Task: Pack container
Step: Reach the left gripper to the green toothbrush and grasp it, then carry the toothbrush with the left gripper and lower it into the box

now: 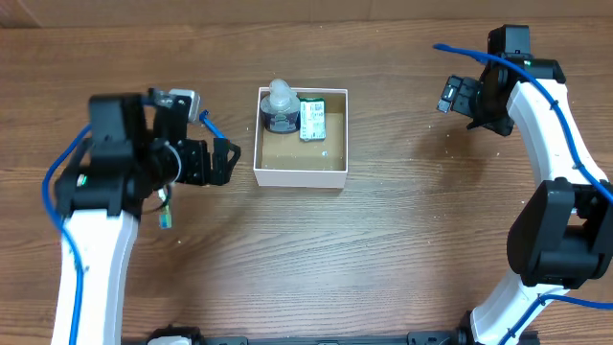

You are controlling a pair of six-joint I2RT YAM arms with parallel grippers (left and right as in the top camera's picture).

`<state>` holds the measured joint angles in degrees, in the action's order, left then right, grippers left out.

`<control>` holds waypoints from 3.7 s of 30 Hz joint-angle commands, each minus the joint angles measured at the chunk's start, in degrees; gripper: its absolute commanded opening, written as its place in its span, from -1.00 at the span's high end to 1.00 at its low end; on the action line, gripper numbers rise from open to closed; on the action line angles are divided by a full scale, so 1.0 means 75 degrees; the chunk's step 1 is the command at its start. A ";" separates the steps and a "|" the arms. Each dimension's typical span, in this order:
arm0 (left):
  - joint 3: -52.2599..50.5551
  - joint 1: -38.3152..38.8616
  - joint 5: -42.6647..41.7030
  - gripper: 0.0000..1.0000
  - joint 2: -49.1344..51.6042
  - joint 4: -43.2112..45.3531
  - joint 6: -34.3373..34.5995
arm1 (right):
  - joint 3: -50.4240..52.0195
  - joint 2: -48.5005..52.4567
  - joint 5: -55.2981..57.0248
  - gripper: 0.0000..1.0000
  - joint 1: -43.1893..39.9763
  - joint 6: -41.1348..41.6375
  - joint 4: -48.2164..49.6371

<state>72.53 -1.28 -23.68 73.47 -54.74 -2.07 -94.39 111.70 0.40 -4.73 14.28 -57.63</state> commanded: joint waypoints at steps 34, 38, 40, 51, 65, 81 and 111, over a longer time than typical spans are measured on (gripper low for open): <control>0.0029 -0.1941 0.3410 -0.75 0.3844 -0.0006 0.2929 | -0.0125 -0.0219 0.0047 -1.00 0.0026 -0.0023 0.0044; 0.0029 -0.1938 0.3404 -0.75 0.4587 0.0216 0.2938 | -0.0125 -0.0219 0.0047 -1.00 0.0026 -0.0023 0.0044; 0.0029 -0.1941 0.3407 -0.75 0.4980 0.0286 0.2935 | -0.0125 -0.0219 0.0047 -1.00 0.0026 -0.0023 0.0044; 0.0029 -0.1926 0.3357 -0.09 0.5840 0.0536 0.2929 | -0.0125 -0.0219 0.0047 -1.00 0.0026 -0.0023 0.0044; 0.0697 -0.1926 0.3162 0.92 0.5837 -0.0230 0.2713 | -0.0125 -0.0219 0.0047 -1.00 0.0026 -0.0023 0.0044; 0.7647 -0.0169 0.0079 0.92 0.5831 -0.3902 -0.0813 | -0.0125 -0.0219 0.0047 -1.00 0.0026 -0.0023 0.0044; 0.4797 0.4217 0.3424 0.92 0.5852 -0.2486 -0.7755 | -0.0125 -0.0219 0.0047 -1.00 0.0026 -0.0023 0.0044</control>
<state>110.61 30.39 1.80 118.02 -74.67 -57.52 -94.39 111.70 0.40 -4.73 14.33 -57.65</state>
